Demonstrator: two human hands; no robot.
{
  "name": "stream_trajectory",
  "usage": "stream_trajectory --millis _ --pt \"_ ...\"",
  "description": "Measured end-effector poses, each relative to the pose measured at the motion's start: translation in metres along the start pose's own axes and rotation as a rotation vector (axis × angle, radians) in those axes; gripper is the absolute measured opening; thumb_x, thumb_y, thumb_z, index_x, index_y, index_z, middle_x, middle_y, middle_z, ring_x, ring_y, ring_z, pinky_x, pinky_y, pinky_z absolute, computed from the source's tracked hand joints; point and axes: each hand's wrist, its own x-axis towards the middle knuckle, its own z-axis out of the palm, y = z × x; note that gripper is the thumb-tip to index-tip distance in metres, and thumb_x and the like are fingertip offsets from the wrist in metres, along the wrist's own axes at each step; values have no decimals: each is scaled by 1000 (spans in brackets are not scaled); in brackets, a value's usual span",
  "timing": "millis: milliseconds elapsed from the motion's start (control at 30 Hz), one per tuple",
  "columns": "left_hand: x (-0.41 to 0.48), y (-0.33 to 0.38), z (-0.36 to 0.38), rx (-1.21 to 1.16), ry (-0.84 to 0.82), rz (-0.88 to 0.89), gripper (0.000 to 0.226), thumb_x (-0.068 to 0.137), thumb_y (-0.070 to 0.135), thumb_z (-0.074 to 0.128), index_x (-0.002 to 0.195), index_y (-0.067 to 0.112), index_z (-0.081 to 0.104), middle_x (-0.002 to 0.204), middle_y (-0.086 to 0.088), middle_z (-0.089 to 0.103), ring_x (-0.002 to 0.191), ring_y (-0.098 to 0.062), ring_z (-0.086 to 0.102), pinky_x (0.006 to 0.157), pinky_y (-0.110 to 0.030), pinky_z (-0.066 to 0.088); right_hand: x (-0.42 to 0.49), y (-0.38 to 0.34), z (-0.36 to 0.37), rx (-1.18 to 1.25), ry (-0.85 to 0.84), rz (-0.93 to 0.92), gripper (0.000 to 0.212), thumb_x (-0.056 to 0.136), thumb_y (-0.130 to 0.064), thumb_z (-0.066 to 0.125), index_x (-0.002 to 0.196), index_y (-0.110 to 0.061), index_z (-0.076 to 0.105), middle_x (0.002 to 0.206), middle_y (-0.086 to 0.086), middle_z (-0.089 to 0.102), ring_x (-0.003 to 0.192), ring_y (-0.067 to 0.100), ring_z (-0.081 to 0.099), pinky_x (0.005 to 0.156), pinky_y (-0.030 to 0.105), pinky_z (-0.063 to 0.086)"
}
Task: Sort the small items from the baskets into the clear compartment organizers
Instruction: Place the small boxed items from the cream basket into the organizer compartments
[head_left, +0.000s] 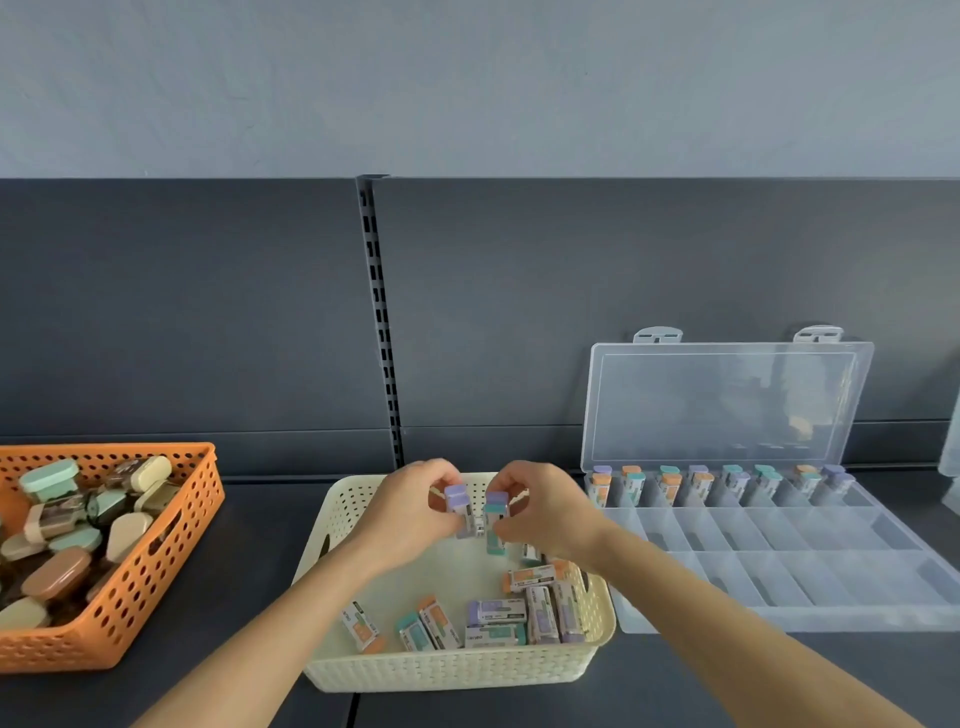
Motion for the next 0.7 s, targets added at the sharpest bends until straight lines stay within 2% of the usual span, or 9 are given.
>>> stream_trajectory --millis 67,167,300,433,567,700 --pt "6 15 3 -20 15 47 23 75 7 69 84 27 61 87 8 66 77 -10 65 68 -31 52 -2 4 -16 39 37 -23 27 73 -4 73 95 -19 65 92 -3 66 85 19 65 73 27 57" --pt "14 39 10 -52 42 94 22 76 8 70 85 26 61 85 10 67 76 -5 64 68 -24 50 -5 15 -43 23 123 -37 25 77 -5 71 99 -17 67 93 -6 67 86 15 64 72 20 54" --pt "25 64 25 -103 51 105 20 76 12 71 86 27 62 84 11 68 76 -2 65 65 -17 49 -10 41 -78 -63 244 -20 21 82 -6 67 102 -14 67 96 0 68 87 18 65 74 22 54" --pt "34 84 44 -89 19 138 22 76 12 70 87 27 60 87 11 68 80 -7 66 69 -25 53 -16 74 -101 -88 278 48 23 82 -7 66 105 -14 67 95 1 69 82 19 65 73 22 55" --pt "45 102 66 -45 -21 157 21 75 13 72 86 23 58 89 9 66 81 -10 65 69 -30 54 -23 100 -110 -115 249 60 24 82 -7 67 105 -14 67 94 -2 66 82 16 65 70 12 49" --pt "52 115 89 27 -81 175 19 75 15 71 85 23 57 87 8 65 78 -11 63 70 -33 54 -32 115 -115 -174 200 11 20 80 -11 69 100 -15 68 89 -3 67 76 13 62 71 18 51"
